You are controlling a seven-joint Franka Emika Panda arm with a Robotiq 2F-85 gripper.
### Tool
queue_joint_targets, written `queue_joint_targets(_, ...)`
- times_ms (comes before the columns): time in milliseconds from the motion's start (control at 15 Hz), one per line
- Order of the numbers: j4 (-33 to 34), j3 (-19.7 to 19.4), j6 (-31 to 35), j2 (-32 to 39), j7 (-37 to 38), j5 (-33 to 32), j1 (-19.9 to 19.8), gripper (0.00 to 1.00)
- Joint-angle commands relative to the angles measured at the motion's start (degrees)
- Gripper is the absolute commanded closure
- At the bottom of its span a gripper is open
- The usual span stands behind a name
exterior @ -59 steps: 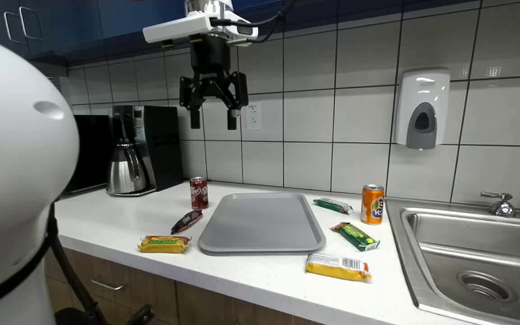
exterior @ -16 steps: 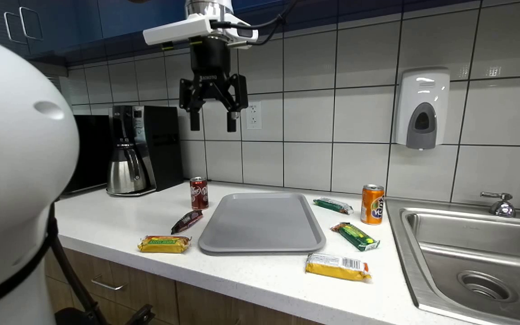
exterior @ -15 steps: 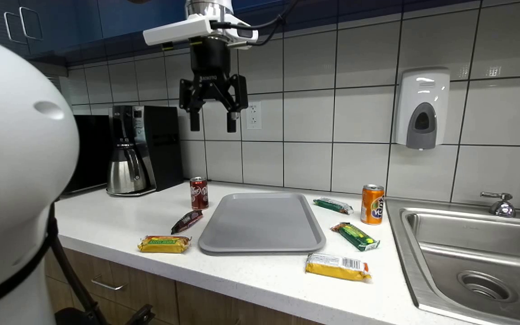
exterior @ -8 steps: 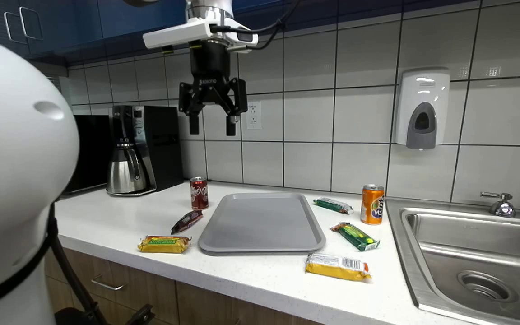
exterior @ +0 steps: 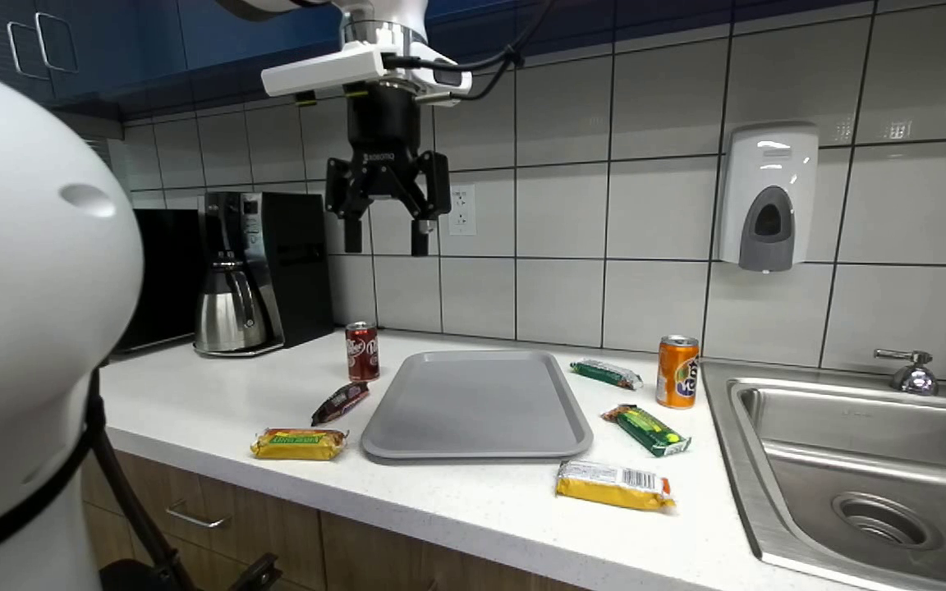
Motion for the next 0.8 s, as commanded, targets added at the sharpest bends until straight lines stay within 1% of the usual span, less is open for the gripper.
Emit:
queue_joint_targets(0,-0.3,0.2,0.1,0.0,0.6,-0.4,-1.0,0.0)
queue_joint_targets(733,-1.2,-0.6,0.2,-0.3,0.5,-0.6,-1.8,0.0)
